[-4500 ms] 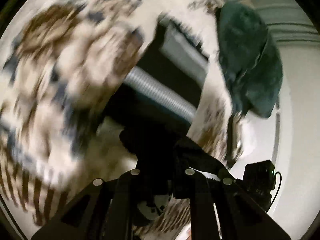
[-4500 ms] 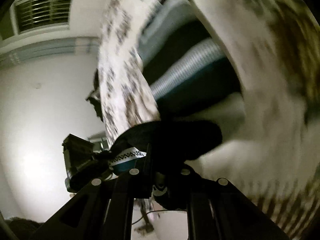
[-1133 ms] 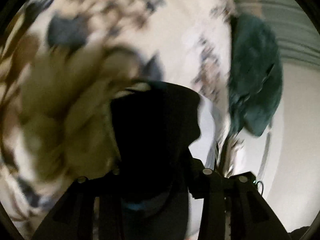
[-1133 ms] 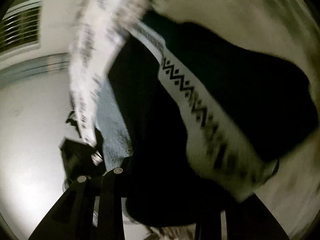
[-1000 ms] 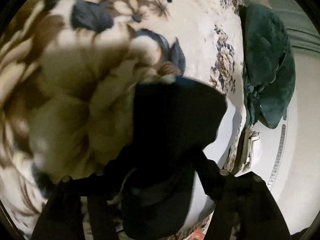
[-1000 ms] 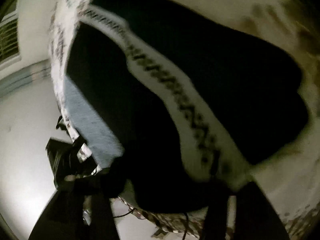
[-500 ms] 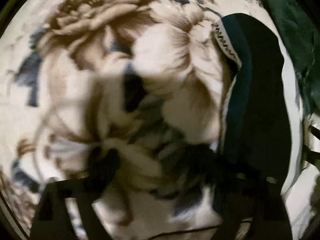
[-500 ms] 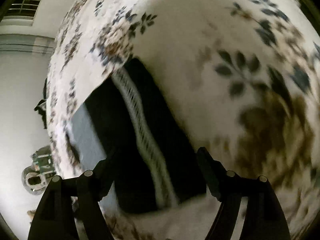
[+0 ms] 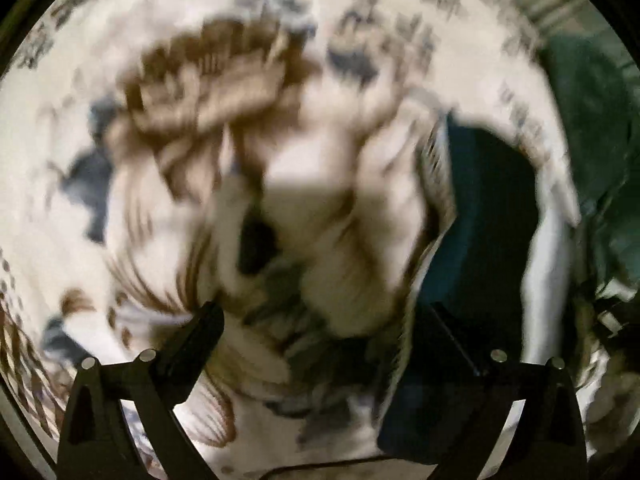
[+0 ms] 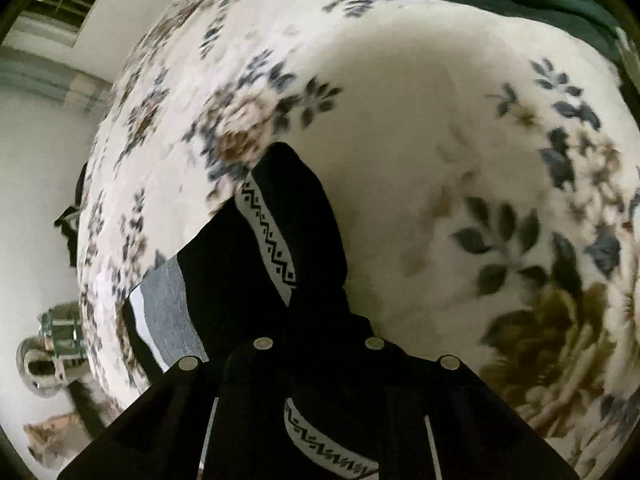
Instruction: Fold small clothes
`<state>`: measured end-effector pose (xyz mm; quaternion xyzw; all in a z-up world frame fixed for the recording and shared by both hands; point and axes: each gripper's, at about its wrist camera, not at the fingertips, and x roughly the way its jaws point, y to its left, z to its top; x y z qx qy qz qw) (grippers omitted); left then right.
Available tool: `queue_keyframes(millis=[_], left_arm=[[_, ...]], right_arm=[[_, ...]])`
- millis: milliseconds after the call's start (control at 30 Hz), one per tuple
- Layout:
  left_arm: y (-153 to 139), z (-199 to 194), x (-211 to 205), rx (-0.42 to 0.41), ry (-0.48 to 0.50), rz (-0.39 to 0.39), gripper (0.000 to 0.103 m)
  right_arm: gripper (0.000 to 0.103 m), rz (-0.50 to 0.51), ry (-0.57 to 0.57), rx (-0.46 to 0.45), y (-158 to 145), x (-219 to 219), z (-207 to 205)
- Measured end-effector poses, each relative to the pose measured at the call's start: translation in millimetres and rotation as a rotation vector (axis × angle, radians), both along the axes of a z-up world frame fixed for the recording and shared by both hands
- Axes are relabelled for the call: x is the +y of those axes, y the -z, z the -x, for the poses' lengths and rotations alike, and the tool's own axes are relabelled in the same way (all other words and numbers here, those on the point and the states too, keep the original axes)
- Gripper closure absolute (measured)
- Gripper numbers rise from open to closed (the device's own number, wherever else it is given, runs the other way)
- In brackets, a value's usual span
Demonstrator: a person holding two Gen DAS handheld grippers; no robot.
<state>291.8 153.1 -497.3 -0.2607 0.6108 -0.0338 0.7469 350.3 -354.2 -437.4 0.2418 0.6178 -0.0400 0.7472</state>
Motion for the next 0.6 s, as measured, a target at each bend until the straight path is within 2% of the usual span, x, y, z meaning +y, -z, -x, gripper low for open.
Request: queue_keyframes(millis=[100,167,233,300,467,567,600], left_arm=[[-15,-23,-5,-0.041,-0.014,0.096,0.002],[-16,-44,-21,-0.065,0.000,0.104,0.002],[-12,-61,-39,-0.077,0.031,0.077,0.002],[-4,-79,-52,-0.076,0.065,0.044,0.002],[19,-106,-73,-0.046,0.135,-0.007,0.002],[23,-106,-69,-0.038,0.132,0.012,0.002],[22,-108,-70,-0.037,0.131,0.014,0.002]], right_arm=[[0.089,0.038,-0.019,0.049,11,-9,3],[0.088,0.043,-0.050,0.113,27,-6,-1],[0.085,0.006,-0.045,0.173,40,-6,-5],[0.068,-0.051,-0.005,0.201,38,-15,0],[0.038,-0.145,0.039,0.226,35,-37,40],[0.036,-0.266,0.079,0.261,53,-44,67],[0.042,-0.311,0.095,0.262,58,-43,74]])
